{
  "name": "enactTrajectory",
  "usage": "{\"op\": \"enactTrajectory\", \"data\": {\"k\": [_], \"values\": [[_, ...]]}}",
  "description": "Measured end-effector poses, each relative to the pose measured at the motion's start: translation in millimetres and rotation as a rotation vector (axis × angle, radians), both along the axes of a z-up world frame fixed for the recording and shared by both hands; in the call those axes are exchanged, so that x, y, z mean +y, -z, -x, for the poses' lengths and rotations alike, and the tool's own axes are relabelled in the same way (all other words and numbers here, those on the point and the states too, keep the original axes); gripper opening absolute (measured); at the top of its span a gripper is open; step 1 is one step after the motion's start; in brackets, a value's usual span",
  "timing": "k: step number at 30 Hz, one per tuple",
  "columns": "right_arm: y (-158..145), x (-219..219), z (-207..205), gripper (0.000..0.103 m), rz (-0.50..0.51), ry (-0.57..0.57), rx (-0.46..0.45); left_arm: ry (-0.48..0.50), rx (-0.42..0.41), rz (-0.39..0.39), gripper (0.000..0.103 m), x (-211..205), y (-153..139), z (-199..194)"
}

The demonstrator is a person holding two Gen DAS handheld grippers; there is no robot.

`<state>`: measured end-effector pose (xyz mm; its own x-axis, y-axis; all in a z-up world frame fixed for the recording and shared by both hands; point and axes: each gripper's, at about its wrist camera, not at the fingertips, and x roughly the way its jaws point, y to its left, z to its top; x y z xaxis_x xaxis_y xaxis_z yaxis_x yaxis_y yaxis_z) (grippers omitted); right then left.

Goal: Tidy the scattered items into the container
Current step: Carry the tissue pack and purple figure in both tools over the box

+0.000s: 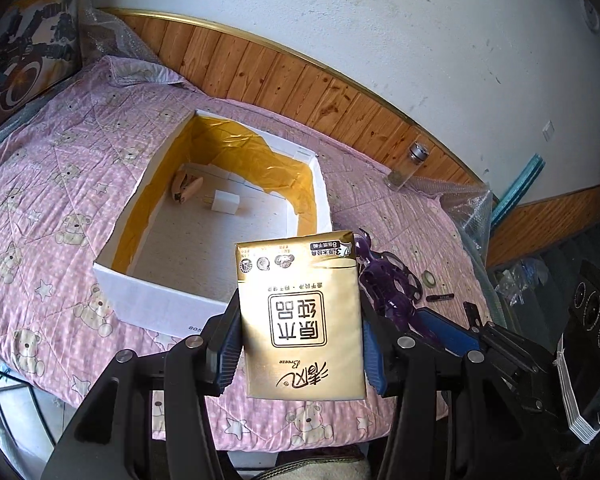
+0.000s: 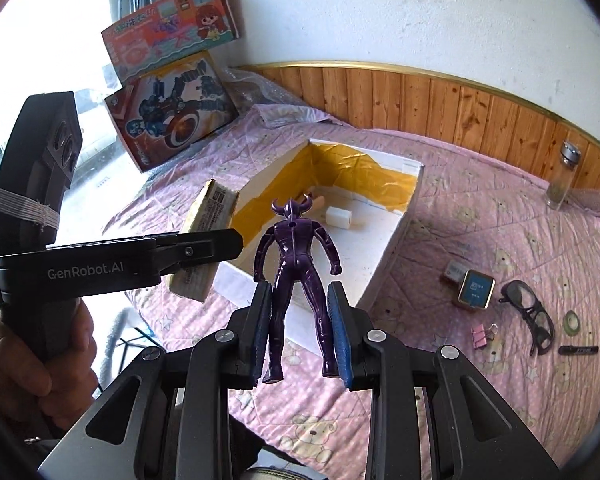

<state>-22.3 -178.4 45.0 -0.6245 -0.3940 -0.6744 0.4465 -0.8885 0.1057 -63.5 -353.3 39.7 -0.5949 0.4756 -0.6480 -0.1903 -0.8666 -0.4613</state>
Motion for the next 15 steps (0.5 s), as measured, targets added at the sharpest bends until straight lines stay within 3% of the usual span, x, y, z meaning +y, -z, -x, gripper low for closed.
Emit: {"op": "enactTrajectory", "data": {"k": [15], "values": [[0.1,-27.7,70.5,0.030,-0.015,-0.044,-0.016,-0.053,-0.041,0.013,0.052,-24.2,9.9,56.1]]}}
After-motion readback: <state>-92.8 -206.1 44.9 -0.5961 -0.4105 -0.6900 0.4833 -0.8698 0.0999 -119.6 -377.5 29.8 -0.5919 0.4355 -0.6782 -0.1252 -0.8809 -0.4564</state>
